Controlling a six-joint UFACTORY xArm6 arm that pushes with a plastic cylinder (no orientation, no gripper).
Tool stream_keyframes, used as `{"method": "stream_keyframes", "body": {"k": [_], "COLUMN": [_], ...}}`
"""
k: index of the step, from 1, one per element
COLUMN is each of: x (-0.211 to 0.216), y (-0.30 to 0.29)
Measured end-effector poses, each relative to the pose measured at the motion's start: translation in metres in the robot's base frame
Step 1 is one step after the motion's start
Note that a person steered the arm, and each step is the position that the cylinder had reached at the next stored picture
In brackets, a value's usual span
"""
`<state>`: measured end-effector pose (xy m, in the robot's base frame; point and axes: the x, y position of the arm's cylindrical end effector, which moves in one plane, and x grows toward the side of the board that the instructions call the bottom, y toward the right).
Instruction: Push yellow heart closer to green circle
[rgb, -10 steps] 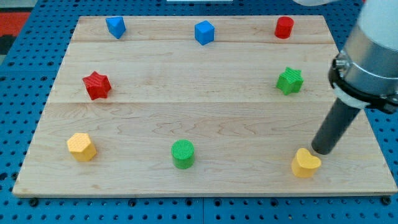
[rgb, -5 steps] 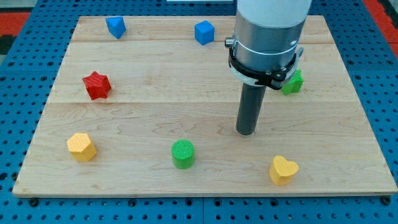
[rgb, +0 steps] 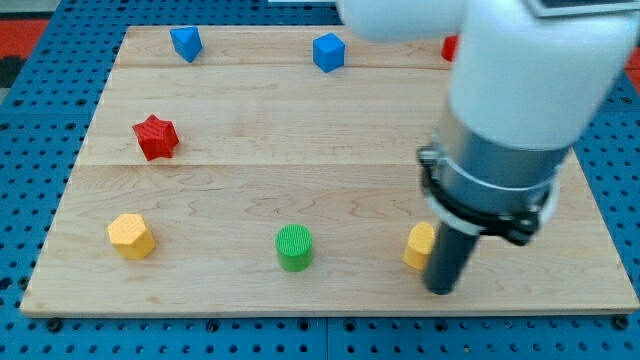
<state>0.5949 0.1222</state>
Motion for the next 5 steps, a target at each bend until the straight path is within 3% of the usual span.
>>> {"method": "stream_keyframes", "body": {"k": [1,2,5], "x": [-0.015,-0.026,-0.039], "y": [0.022,0.007,-0.086]}}
